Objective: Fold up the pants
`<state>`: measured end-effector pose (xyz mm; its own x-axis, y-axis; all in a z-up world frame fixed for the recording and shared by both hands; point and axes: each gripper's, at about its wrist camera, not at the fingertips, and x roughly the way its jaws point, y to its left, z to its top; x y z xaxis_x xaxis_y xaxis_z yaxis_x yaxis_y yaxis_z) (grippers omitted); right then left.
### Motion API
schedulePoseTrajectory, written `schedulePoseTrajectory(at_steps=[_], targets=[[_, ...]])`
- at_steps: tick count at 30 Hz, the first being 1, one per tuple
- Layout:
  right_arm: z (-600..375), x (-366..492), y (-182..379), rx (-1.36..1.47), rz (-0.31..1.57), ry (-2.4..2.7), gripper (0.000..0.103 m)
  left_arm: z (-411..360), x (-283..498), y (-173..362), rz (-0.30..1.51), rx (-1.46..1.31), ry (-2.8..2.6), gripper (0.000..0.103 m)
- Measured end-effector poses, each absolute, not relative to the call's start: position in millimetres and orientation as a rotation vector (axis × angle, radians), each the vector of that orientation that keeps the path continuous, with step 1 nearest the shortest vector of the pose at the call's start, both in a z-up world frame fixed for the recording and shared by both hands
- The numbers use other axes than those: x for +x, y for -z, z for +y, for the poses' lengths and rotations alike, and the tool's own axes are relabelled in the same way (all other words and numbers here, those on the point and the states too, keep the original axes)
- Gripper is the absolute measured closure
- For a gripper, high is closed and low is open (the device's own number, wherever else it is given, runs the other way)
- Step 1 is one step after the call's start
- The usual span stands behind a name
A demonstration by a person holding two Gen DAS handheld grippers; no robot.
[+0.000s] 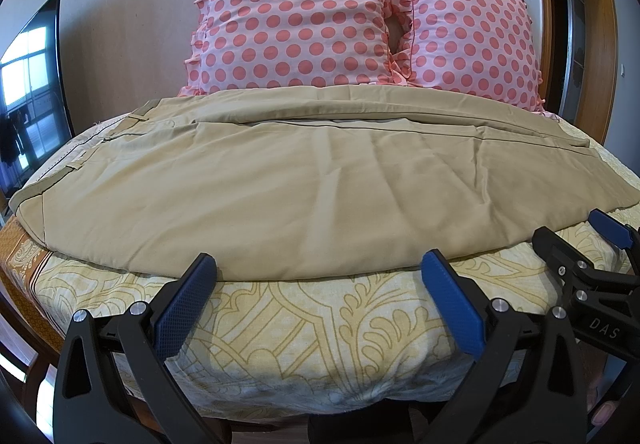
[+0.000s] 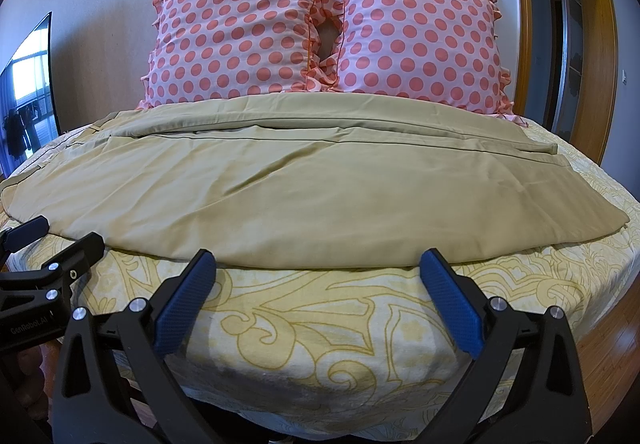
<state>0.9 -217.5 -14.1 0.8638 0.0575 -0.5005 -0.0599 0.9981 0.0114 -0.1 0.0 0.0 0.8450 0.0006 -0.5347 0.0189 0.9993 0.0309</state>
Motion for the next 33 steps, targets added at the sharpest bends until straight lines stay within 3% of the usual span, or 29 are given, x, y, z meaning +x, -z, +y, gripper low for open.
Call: schedulePoseTrajectory(at_steps=[18,25,33], targets=[[-220,1,14,-0.010,0.532,-0.094,0.002,0,2,-1,0.580,0.040,0.014,0.001],[-254,4,-29,0.022,0.495,-0.122,0.002,6,4,-25,0.576,0.040,-0.032,0.001],[-369,142,-88,0.186,0.567,0.147,0.002,9,65,-81,0.482,0.022,-0.144,0.001]])
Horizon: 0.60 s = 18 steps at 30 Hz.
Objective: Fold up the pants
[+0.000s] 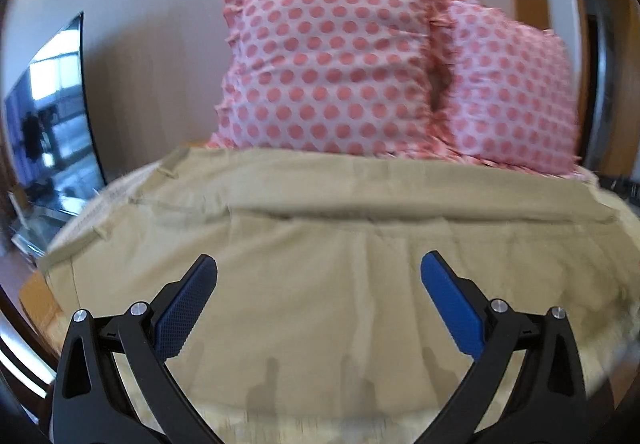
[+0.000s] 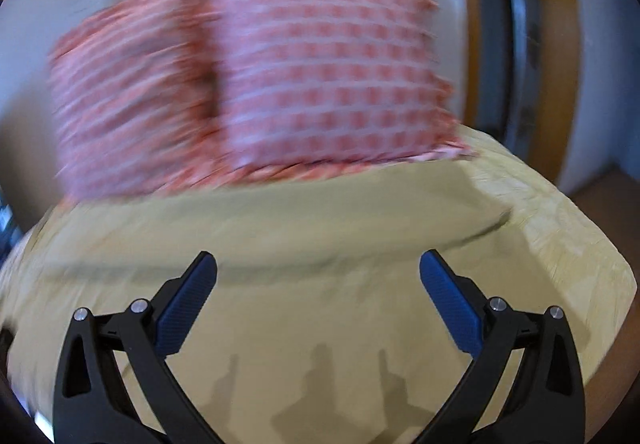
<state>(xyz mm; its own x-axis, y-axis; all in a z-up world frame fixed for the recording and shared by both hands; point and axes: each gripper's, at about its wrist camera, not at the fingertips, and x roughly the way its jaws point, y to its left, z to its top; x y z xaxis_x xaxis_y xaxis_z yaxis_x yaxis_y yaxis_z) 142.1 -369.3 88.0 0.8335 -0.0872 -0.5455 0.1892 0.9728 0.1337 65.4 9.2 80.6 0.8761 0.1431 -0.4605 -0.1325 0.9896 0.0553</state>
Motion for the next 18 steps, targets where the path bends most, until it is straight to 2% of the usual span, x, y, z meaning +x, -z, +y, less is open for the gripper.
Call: schedulePoseTrajectory(at_steps=[1,3,4,5,10,15,18], targets=[[-391,172,-88,0.235,0.604,0.207,0.003,8,76,-82,0.489,0.030,-0.153,0.001],[-426,215,-82,0.330,0.668,0.287,0.018,6,101,-81,0.521,0.036,-0.162,0.001],[-446,240,-76,0.384,0.706,0.336,0.030,6,113,-80,0.541,0.029,-0.160,0.001],[-462,261,-70,0.422,0.740,0.374,0.037,6,120,-79,0.552,0.022,-0.154,0.001],[-510,333,-42,0.542,0.839,0.502,0.051,4,141,-70,0.561,0.021,-0.103,0.001],[-526,367,-20,0.547,0.910,0.624,0.051,2,152,-64,0.599,0.008,-0.037,0.001],[-521,374,-19,0.455,0.914,0.667,0.061,3,158,-60,0.635,-0.013,-0.005,0.001]])
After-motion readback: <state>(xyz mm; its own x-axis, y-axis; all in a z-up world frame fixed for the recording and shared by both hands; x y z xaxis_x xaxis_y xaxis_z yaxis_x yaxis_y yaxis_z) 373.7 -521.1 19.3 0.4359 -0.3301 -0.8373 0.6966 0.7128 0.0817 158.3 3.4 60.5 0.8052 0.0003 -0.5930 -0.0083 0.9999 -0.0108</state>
